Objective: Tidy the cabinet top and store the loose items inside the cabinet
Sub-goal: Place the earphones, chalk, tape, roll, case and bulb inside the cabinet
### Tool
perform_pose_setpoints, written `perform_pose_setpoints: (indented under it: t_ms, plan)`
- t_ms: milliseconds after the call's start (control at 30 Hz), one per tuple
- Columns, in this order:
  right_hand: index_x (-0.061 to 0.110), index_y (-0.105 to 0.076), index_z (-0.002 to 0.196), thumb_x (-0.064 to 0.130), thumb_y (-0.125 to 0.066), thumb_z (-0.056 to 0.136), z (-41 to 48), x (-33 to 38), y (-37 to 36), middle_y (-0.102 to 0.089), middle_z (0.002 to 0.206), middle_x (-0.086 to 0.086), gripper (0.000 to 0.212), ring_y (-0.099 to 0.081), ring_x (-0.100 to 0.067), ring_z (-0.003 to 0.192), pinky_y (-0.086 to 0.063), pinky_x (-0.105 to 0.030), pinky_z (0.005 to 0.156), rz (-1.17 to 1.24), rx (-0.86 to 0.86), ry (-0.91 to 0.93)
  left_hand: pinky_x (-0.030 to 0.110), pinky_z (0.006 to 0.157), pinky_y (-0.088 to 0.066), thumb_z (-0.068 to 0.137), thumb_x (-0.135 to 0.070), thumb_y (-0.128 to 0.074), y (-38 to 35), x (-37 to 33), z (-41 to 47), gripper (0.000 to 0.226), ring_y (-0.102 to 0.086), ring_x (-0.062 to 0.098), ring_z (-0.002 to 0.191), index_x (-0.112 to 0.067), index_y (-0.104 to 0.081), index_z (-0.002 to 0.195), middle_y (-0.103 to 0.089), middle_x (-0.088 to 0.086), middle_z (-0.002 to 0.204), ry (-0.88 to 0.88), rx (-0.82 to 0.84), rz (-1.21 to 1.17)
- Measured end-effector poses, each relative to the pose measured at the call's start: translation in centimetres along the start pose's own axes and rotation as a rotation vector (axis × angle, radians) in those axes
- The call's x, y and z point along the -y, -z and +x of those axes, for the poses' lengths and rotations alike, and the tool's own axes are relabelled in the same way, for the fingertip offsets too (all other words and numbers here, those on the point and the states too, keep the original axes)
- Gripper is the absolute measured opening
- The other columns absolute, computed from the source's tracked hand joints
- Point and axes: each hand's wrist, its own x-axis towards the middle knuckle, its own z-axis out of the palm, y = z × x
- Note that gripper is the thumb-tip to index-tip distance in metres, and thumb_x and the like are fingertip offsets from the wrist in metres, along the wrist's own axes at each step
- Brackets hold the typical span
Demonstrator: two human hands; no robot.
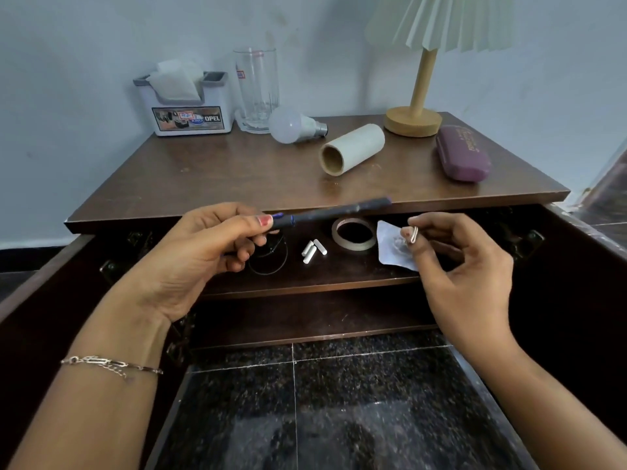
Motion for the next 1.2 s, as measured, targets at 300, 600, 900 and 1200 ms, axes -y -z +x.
perform_pose_setpoints:
  t_ms: [300, 600, 900, 1200]
  plan:
    - [0.020, -0.069, 0.098, 0.015, -0.068, 0.089, -1.7, -6.1, 1.9, -0.068, 0.088, 0.016, 0.010, -0.066, 0.000, 0.086, -0.050, -0.014, 0.071, -0.101, -0.014, -0.158, 0.018, 0.060, -0.039, 0.077, -0.035, -0.070, -2.8, 4.4, 1.7, 0.016, -0.050, 0.001, 0.064, -0.019, -0.070, 0.079, -0.068, -0.009, 0.075, 0.228, 0.024, 0.215]
    - [0.017, -0.068, 0.092, 0.010, -0.064, 0.087, -0.3, -12.7, 1.3, -0.068, 0.087, 0.010, 0.009, -0.065, -0.005, 0.077, -0.055, -0.022, 0.070, -0.190, 0.042, -0.326, 0.014, 0.047, -0.035, 0.092, -0.021, -0.062, -11.1, 8.9, 5.9, 0.007, -0.048, 0.004, 0.057, -0.019, -0.069, 0.094, -0.070, -0.007, 0.081, 0.254, -0.131, 0.155]
    - [0.020, -0.059, 0.085, 0.008, -0.063, 0.081, 4.0, -16.4, -0.5, -0.063, 0.084, 0.004, 0.013, -0.063, -0.015, 0.073, -0.047, -0.023, 0.065, -0.363, 0.016, -0.337, 0.026, 0.055, -0.050, 0.094, -0.029, -0.058, -17.5, 12.5, 10.1, 0.023, -0.066, 0.009, 0.054, -0.032, -0.061, 0.117, -0.073, -0.013, 0.084, 0.189, -0.199, 0.178]
    - [0.014, -0.064, 0.094, 0.006, -0.062, 0.081, 5.5, -18.4, -0.9, -0.068, 0.098, -0.005, 0.015, -0.064, -0.022, 0.087, -0.051, -0.029, 0.071, -0.474, 0.024, -0.344, 0.034, 0.071, -0.050, 0.092, -0.040, -0.055, -19.8, 13.1, 12.6, 0.030, -0.068, 0.025, 0.090, -0.034, -0.062, 0.121, -0.073, -0.002, 0.094, -0.236, -0.232, 0.868]
